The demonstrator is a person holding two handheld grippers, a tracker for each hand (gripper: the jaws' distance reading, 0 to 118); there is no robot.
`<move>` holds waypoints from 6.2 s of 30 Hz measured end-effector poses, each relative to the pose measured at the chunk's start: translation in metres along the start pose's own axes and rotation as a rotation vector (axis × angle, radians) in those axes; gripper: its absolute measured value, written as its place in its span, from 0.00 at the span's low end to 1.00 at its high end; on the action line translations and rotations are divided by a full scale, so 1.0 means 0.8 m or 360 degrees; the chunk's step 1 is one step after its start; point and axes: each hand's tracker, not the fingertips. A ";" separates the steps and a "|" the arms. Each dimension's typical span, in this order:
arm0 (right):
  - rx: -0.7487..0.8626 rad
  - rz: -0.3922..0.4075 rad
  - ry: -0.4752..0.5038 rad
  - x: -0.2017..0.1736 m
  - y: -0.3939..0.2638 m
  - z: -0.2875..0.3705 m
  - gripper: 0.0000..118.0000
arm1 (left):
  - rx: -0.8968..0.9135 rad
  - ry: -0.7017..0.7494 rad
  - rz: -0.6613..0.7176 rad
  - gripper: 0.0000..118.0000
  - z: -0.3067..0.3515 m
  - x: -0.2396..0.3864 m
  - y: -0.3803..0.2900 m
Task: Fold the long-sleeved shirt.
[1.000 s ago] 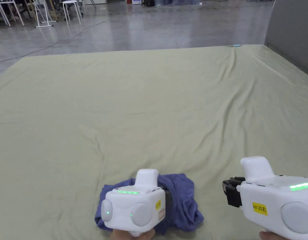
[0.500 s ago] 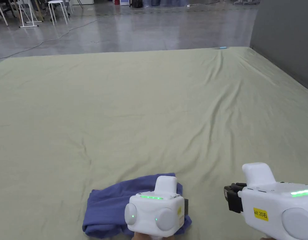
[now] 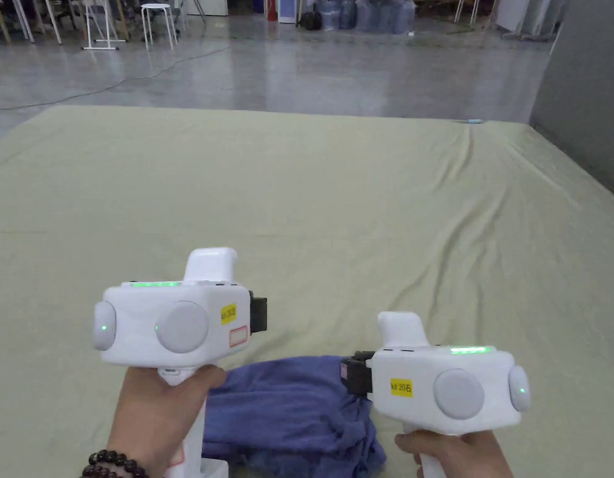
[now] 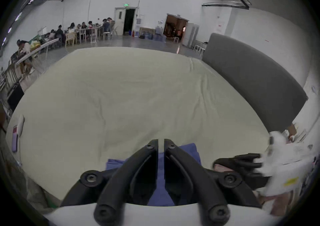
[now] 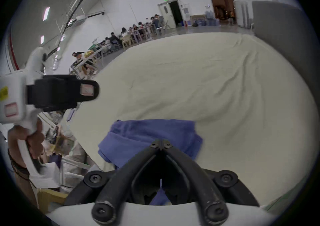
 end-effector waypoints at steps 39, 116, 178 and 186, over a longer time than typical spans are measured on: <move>-0.0280 -0.0519 0.0230 0.077 -0.042 -0.097 0.00 | -0.0471 -0.0872 0.0763 0.08 -0.143 -0.189 -0.135; 0.1376 0.0322 -0.0745 -0.057 0.066 0.178 0.00 | 0.1204 0.0410 -0.0286 0.00 0.093 0.024 -0.005; 0.1327 0.0319 -0.0862 -0.017 -0.034 0.130 0.76 | 0.1144 0.0443 -0.0282 1.00 0.061 0.006 -0.098; 0.1311 0.0332 -0.0918 -0.018 -0.035 0.132 0.76 | 0.1149 0.0431 -0.0271 1.00 0.067 0.011 -0.100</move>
